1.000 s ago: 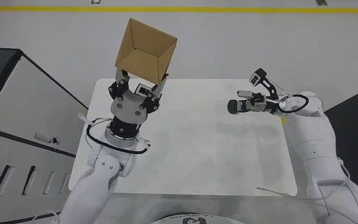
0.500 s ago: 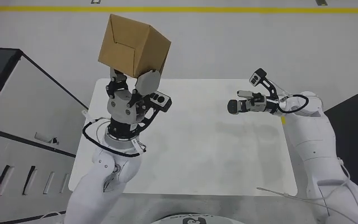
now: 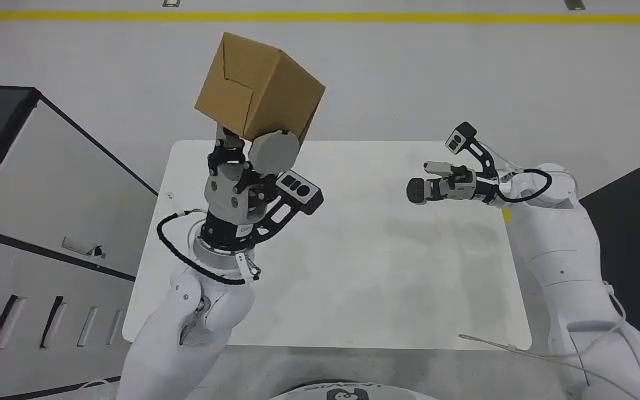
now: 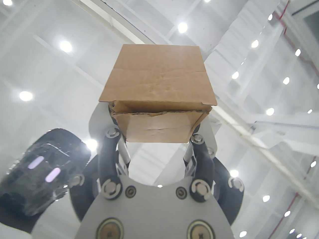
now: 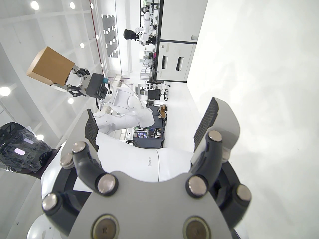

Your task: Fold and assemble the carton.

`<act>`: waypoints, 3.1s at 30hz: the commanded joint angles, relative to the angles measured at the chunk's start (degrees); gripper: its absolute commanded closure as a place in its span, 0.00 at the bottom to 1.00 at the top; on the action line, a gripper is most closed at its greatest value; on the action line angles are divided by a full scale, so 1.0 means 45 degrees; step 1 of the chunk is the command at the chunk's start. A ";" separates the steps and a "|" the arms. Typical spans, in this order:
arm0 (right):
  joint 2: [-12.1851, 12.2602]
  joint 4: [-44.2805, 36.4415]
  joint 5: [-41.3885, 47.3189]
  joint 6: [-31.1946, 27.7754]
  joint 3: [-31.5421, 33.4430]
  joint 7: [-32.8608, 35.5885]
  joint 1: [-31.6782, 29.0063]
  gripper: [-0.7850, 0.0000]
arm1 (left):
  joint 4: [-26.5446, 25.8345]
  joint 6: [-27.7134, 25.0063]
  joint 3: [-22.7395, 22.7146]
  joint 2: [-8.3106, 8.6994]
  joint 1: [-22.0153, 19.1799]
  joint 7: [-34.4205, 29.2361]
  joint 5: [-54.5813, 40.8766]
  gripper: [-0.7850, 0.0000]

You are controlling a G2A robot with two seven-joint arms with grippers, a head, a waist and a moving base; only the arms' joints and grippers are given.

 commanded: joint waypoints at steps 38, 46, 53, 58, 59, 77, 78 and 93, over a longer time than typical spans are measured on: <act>0.0000 0.0000 0.0000 0.0000 0.0000 0.0000 0.0000 0.00 | -0.0405 0.2804 -0.0960 -0.0424 0.0848 0.2632 -0.8076 1.00; 0.0000 0.0000 0.0000 0.0000 0.0000 0.0000 0.0000 0.00 | -0.0510 0.3206 -0.1081 -0.0514 0.0991 0.2594 -0.8770 1.00; 0.0000 0.0000 0.0000 0.0000 0.0000 0.0000 0.0000 0.00 | -0.0596 0.3306 -0.1131 -0.0592 0.1092 0.2613 -0.9060 1.00; 0.0000 0.0000 0.0000 0.0000 0.0000 0.0000 0.0000 0.00 | -0.0562 0.3356 -0.1053 -0.0645 0.1062 0.2734 -0.8810 1.00; 0.0000 0.0000 0.0000 0.0000 0.0000 0.0000 0.0000 0.00 | -0.0566 0.3370 -0.1023 -0.0658 0.1056 0.2725 -0.8755 1.00; 0.0000 0.0000 0.0000 0.0000 0.0000 0.0000 0.0000 0.00 | -0.0254 0.3343 -0.1732 -0.0614 0.0514 0.1526 0.1953 1.00; 0.0000 0.0000 0.0000 0.0000 0.0000 0.0000 0.0000 0.00 | -0.0214 0.3264 -0.1840 -0.0601 0.0469 0.1495 0.2611 1.00; 0.0000 0.0000 0.0000 0.0000 0.0000 0.0000 0.0000 0.00 | 0.0057 0.3255 -0.2067 -0.0505 0.0279 0.0534 0.6485 1.00</act>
